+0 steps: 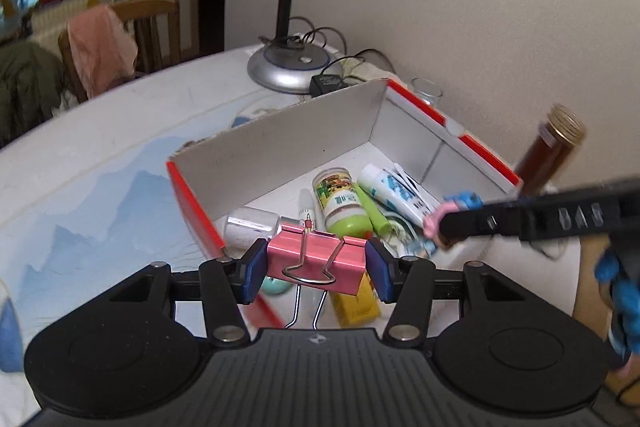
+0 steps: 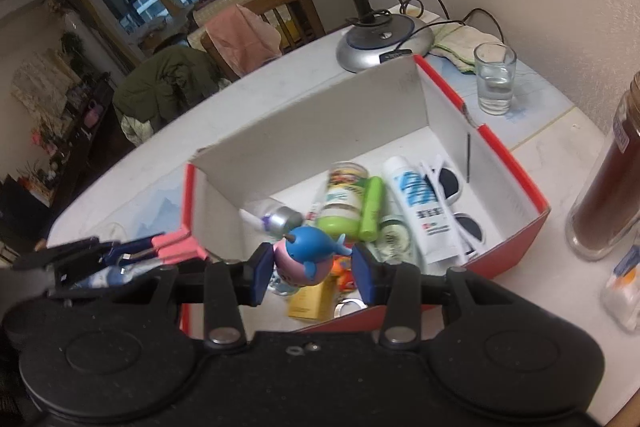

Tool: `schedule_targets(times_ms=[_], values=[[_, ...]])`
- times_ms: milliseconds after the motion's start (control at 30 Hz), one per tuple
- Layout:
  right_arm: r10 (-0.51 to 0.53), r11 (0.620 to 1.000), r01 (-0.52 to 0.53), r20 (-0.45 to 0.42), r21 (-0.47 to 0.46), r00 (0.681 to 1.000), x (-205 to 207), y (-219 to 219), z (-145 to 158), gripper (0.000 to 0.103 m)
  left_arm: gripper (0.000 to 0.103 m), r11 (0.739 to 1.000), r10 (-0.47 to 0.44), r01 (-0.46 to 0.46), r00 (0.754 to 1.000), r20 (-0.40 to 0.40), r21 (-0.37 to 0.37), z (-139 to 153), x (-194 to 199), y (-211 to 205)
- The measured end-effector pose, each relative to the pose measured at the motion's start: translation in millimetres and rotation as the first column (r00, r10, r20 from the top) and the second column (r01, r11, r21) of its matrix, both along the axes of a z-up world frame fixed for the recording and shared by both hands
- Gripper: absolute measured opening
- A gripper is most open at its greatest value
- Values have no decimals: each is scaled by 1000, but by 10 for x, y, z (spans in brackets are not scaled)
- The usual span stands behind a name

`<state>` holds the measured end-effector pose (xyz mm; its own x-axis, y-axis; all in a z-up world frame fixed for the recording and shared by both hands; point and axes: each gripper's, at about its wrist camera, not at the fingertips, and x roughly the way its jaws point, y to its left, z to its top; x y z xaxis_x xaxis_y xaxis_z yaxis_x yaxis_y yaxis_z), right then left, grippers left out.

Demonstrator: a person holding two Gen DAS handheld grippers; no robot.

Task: Organize rigid objects
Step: 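Carry the binder clip with the left gripper into the shoebox while the right gripper carries the doll in, then open both grippers to release the binder clip and doll in the box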

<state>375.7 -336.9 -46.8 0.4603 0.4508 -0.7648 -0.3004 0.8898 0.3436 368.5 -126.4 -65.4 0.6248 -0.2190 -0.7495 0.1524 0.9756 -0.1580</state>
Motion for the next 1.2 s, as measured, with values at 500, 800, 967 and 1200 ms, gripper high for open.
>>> schedule_targets(times_ms=[500, 800, 967, 1200], values=[[153, 982, -154, -17, -111, 988, 258, 0, -311, 21, 52, 999, 19, -12, 991, -134, 48, -506, 552, -398], [134, 989, -136, -36, -53, 990, 372, -145, -331, 29, 52, 998, -4, 17, 978, -209, 61, -653, 642, -464], [130, 991, -131, -38, -28, 991, 356, -160, -306, 36, 58, 998, -24, 35, 973, -228, 44, -649, 651, -457], [118, 993, -119, -25, -15, 993, 256, -152, -231, 46, 66, 1000, -27, 27, 987, -158, 4, -468, 471, -389]])
